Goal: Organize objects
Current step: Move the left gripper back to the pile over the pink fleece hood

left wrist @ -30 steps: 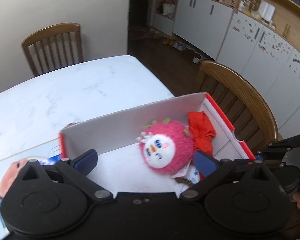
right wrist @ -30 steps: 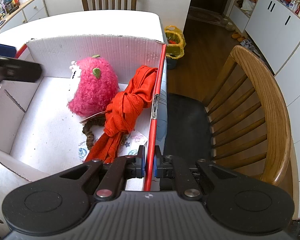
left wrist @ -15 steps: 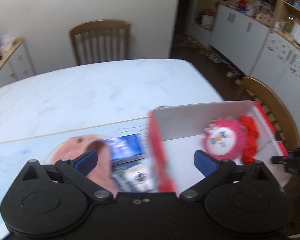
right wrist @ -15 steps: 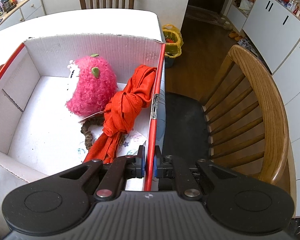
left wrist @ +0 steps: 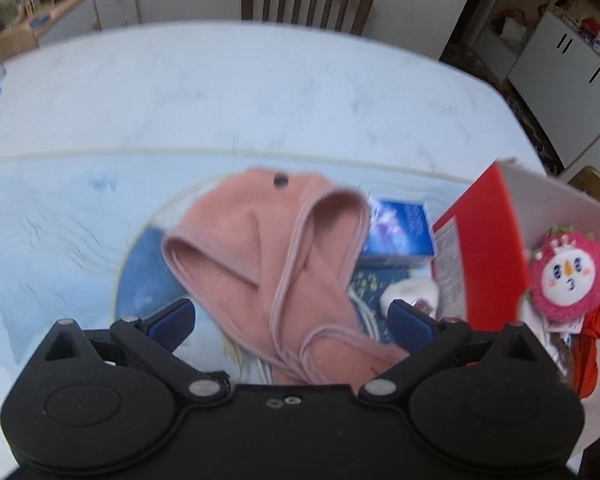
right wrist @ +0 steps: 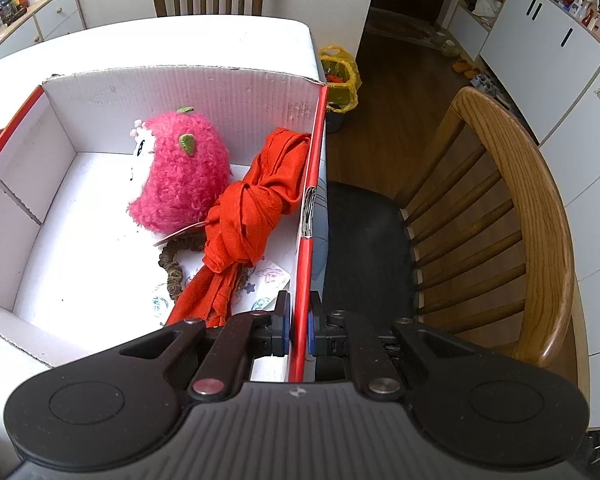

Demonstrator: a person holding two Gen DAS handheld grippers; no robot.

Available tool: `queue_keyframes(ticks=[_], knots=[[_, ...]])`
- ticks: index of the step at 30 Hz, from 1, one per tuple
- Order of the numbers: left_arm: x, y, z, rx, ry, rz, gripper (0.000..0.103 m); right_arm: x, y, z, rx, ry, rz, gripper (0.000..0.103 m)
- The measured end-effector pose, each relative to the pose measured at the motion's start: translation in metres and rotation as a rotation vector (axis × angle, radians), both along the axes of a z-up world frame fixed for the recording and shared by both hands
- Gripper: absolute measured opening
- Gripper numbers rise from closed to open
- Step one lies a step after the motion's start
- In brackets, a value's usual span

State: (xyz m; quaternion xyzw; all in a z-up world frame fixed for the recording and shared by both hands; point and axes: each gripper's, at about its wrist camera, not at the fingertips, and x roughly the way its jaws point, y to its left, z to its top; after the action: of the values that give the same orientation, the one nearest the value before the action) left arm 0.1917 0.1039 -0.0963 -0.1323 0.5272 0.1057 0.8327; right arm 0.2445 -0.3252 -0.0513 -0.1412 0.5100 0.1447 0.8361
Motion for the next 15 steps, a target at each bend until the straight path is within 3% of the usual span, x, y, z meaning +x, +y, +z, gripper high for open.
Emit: queue_keyframes(ticks=[10, 15], knots=[[0.010, -0.007, -0.027, 0.018, 0.053, -0.021, 0.102, 0.000, 0.001, 0.000, -0.006, -0.001, -0.001, 0.008], [0.015, -0.019, -0.033, 0.083, 0.059, -0.061, 0.099, 0.000, 0.001, -0.001, -0.008, -0.001, 0.001, 0.008]])
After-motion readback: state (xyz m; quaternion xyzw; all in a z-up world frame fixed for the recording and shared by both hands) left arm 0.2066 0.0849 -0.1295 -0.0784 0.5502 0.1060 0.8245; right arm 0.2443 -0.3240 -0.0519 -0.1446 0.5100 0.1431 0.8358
